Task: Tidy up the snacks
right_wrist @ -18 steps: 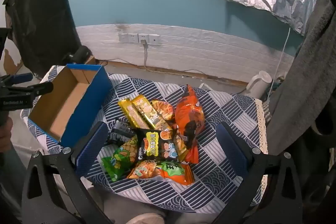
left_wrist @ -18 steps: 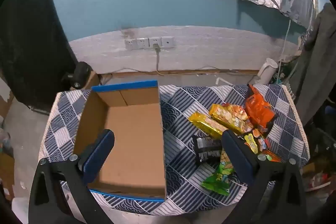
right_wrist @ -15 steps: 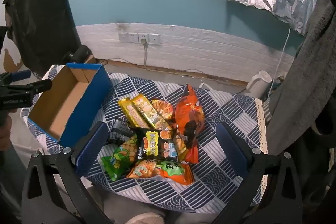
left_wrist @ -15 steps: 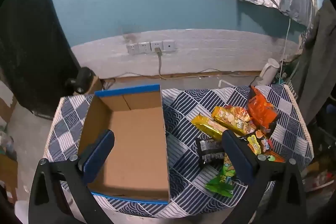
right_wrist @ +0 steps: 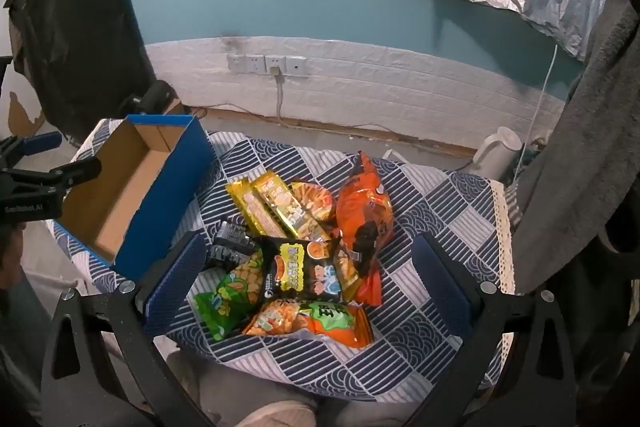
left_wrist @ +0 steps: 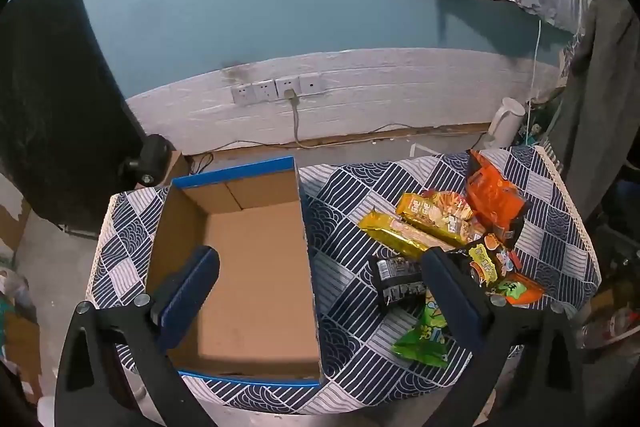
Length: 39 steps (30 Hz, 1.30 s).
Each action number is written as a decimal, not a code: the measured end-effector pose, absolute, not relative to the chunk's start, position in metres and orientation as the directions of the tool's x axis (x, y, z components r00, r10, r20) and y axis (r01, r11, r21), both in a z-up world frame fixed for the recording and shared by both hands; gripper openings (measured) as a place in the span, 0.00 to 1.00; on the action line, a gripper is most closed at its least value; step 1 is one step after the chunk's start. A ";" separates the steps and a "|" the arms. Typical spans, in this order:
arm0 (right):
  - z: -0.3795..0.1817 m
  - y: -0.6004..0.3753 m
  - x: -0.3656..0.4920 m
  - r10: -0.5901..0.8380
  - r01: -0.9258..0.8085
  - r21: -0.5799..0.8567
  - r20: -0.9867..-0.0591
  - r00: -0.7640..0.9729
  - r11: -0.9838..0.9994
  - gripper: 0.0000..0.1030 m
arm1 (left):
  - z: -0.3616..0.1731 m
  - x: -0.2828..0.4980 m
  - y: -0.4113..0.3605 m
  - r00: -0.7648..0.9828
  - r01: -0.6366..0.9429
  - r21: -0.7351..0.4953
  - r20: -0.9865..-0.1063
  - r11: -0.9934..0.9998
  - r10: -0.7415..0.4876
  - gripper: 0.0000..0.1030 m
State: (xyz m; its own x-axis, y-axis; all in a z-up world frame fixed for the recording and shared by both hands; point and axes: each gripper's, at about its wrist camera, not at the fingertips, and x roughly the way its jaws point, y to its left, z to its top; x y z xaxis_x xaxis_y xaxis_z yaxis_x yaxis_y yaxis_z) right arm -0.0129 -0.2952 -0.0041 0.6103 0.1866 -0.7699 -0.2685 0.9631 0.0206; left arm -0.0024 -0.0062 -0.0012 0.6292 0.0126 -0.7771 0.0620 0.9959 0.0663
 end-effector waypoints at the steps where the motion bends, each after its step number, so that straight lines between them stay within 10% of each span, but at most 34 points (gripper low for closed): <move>1: -0.004 -0.295 -0.013 0.187 -0.269 0.021 -0.770 0.610 0.963 0.98 | -0.001 -0.003 -0.007 0.632 0.063 0.068 -0.775 0.996 0.013 1.00; 39: -0.006 -0.294 -0.014 0.191 -0.277 0.023 -0.779 0.597 0.961 0.98 | -0.010 -0.010 -0.019 0.608 0.082 0.059 -0.794 0.995 -0.003 1.00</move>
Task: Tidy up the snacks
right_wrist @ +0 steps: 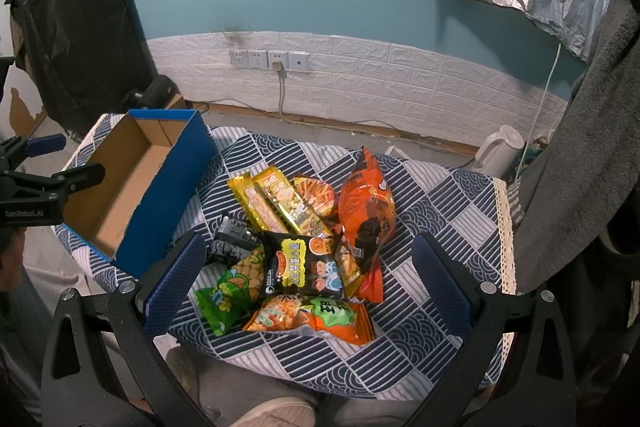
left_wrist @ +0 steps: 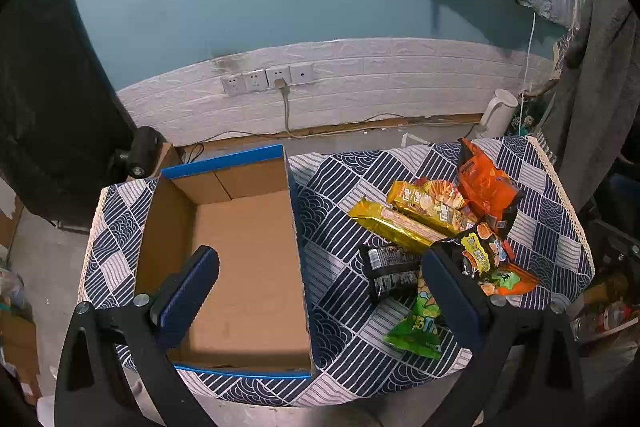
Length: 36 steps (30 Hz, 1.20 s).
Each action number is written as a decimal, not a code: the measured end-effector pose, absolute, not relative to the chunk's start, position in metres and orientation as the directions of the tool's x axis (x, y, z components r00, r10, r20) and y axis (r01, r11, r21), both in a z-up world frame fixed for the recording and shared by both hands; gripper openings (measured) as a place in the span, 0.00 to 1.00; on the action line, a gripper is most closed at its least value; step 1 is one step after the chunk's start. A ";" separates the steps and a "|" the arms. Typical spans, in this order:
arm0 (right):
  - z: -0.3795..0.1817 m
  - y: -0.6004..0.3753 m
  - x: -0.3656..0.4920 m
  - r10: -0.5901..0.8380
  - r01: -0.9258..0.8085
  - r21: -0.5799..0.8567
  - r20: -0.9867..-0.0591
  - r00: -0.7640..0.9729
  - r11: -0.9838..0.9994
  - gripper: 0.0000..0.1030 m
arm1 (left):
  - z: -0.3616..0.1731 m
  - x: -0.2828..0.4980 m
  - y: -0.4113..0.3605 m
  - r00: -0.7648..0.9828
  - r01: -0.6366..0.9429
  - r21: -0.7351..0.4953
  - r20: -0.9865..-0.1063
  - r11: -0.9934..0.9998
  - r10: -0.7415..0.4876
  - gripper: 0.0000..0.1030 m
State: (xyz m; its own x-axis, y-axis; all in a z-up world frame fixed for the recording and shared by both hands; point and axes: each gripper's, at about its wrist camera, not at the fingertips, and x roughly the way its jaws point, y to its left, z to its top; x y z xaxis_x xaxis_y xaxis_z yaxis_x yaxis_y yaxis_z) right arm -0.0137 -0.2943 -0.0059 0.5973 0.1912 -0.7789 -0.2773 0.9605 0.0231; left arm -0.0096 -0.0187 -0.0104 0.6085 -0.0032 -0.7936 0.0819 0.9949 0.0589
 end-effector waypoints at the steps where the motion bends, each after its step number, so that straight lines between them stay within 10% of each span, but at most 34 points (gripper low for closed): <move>1: -0.006 -0.294 -0.014 0.191 -0.277 0.023 -0.779 0.598 0.961 0.98 | -0.010 -0.009 -0.019 0.608 0.082 0.059 -0.794 0.995 -0.003 1.00; 36: -0.009 -0.292 -0.014 0.196 -0.281 0.028 -0.784 0.590 0.959 0.98 | -0.015 -0.009 -0.019 0.581 0.091 0.047 -0.813 0.995 -0.015 1.00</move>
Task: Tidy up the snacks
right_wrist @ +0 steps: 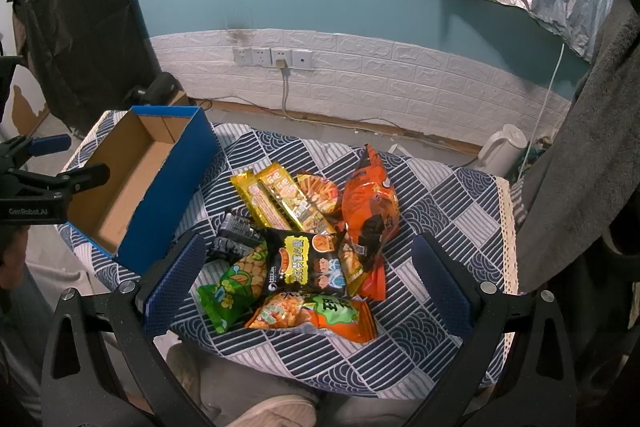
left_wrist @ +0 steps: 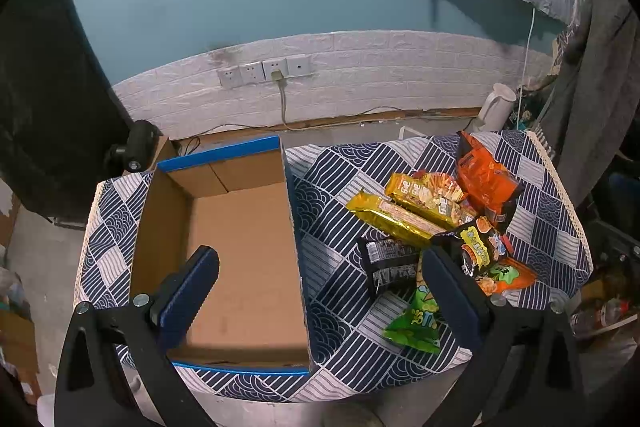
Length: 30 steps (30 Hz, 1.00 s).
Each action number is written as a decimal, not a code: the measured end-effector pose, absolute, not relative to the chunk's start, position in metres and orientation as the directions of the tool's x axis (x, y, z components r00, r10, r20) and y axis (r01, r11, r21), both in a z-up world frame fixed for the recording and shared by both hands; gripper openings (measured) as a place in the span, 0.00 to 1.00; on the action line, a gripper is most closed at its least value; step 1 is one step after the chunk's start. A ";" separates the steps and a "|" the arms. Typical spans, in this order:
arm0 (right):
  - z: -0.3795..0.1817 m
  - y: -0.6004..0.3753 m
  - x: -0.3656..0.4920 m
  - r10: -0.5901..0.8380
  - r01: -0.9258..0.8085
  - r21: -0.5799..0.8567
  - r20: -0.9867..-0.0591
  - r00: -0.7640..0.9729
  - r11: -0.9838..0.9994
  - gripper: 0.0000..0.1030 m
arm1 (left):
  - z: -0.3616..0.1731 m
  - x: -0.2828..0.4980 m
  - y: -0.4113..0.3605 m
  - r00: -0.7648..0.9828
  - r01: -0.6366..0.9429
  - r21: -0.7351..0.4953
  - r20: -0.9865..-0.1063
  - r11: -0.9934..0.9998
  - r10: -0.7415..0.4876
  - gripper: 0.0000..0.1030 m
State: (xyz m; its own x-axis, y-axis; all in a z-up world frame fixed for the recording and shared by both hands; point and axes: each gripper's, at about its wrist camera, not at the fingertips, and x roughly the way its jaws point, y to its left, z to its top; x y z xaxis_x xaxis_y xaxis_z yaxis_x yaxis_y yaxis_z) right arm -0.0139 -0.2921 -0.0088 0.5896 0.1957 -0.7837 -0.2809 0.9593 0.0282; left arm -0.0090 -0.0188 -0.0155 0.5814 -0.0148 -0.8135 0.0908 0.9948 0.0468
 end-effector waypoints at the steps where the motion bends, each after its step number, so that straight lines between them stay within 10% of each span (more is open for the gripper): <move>1: -0.009 -0.292 -0.014 0.197 -0.282 0.029 -0.785 0.588 0.959 0.98 | -0.015 -0.008 -0.018 0.580 0.091 0.045 -0.814 0.995 -0.016 1.00; 30: -0.030 -0.298 0.019 0.214 -0.321 0.054 -0.847 0.486 0.945 0.98 | -0.056 0.023 -0.030 0.449 0.106 0.011 -0.893 0.994 -0.038 1.00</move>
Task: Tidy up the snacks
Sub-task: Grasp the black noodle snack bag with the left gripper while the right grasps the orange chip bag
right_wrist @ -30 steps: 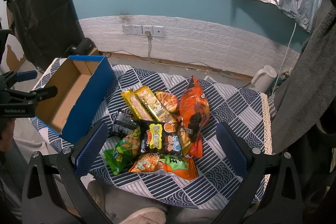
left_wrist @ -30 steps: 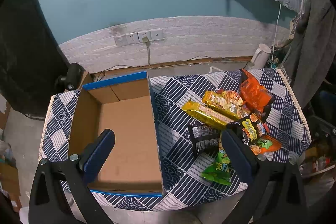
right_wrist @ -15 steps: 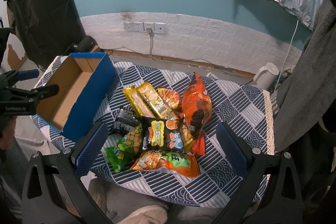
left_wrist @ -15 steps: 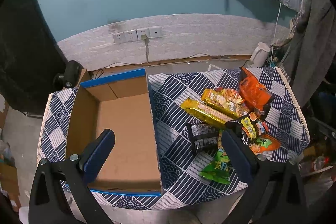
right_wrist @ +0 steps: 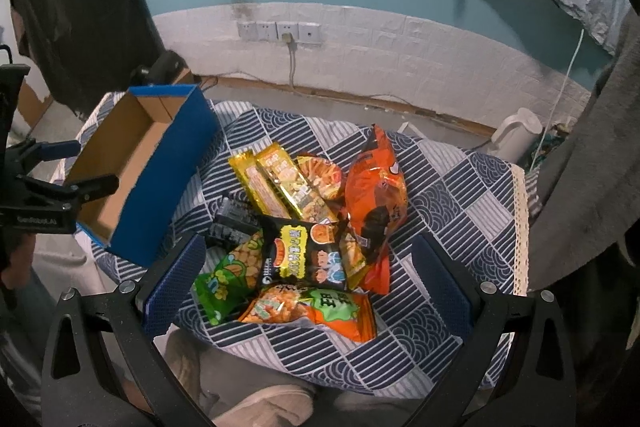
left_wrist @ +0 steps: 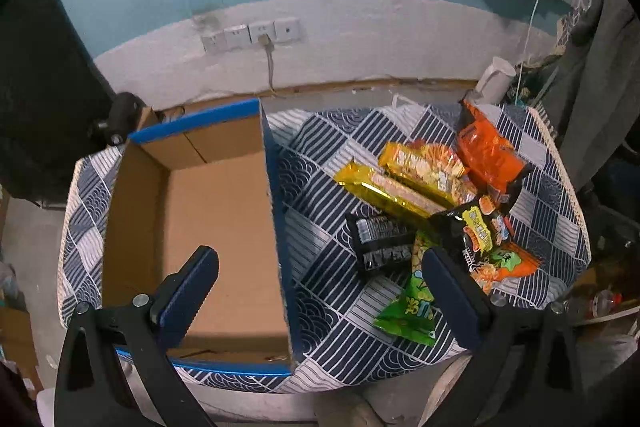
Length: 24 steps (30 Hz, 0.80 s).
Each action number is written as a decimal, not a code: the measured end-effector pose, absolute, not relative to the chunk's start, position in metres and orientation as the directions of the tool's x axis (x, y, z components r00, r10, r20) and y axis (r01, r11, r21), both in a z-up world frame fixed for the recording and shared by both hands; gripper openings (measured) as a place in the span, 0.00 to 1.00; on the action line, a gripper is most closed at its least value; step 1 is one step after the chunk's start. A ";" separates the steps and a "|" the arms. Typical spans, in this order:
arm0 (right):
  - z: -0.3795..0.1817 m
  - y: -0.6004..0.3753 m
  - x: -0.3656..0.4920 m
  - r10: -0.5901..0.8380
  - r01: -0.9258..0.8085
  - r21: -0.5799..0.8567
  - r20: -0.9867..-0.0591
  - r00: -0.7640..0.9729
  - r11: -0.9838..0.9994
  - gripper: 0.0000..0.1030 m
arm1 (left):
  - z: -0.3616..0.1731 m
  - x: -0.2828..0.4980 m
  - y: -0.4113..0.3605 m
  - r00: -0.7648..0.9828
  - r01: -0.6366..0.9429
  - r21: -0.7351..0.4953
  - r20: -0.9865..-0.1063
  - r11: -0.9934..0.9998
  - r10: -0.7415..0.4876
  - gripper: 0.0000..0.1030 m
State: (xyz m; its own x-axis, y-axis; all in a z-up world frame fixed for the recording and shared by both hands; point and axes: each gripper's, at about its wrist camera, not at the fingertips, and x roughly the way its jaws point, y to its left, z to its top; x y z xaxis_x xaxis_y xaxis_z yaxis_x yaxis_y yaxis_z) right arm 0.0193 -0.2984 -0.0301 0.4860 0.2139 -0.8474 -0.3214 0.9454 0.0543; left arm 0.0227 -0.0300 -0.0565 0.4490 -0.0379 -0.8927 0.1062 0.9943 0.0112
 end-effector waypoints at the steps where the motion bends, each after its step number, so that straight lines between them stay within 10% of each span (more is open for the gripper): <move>1: -0.032 -0.299 0.021 0.211 -0.322 0.051 -0.851 0.481 0.945 0.98 | -0.059 0.024 -0.030 0.441 0.106 0.006 -0.897 0.994 -0.041 1.00; 24: -0.115 -0.345 0.135 0.186 -0.230 0.123 -0.944 0.272 0.965 0.97 | -0.118 0.101 -0.107 0.176 0.198 -0.068 -0.979 0.978 -0.104 1.00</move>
